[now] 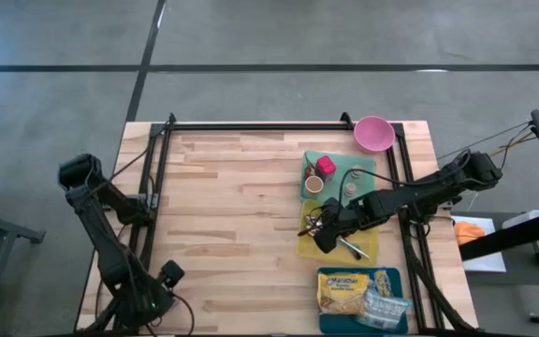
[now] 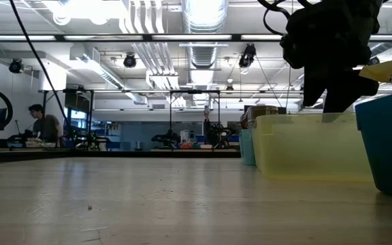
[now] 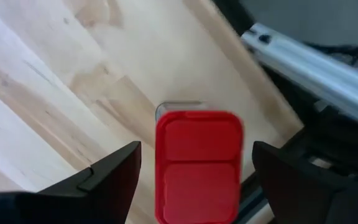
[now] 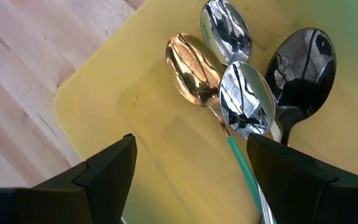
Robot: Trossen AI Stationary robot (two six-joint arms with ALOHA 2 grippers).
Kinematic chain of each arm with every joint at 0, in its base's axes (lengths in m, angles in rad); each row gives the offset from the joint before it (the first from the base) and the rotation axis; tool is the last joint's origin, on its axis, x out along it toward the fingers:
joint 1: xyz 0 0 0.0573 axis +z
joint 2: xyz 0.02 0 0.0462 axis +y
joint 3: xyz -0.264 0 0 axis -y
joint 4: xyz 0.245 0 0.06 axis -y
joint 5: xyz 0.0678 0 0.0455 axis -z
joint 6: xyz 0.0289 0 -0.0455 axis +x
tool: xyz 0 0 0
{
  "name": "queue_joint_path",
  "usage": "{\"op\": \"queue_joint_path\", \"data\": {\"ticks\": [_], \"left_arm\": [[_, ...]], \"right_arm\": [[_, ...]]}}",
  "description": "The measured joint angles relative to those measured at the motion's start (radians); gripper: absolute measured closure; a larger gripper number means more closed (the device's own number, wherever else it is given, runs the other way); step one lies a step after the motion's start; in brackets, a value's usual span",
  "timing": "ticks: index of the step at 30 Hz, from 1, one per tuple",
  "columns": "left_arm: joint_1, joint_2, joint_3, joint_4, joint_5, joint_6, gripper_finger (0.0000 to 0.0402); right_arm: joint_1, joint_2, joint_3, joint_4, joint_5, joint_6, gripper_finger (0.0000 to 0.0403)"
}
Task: Pick & Place Food Item
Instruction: Put the red seasoning can into the green bin
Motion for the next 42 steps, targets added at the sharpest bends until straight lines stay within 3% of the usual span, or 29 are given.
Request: {"op": "queue_joint_path", "data": {"ticks": [21,25,29,37,42], "left_arm": [[-0.005,0.148,-0.038,0.039,0.008,-0.005,0.0092],[-0.005,0.148,-0.039,0.040,0.008,-0.004,0.0129],[-0.005,0.148,-0.039,0.040,0.010,-0.004,0.0205],[0.005,0.142,-0.032,0.037,0.056,-0.042,0.0205],[0.066,0.121,-0.027,0.036,0.054,-0.136,0.0205]], "right_arm": [[0.000,0.000,0.000,0.000,-0.002,-0.013,0.0101],[0.000,0.000,0.000,0.000,-0.002,-0.005,0.0101],[0.000,0.000,0.000,0.000,-0.002,-0.002,0.0101],[0.000,0.000,0.000,0.016,-0.002,0.049,0.0101],[0.002,0.000,0.000,0.150,-0.003,0.001,0.0101]]}}
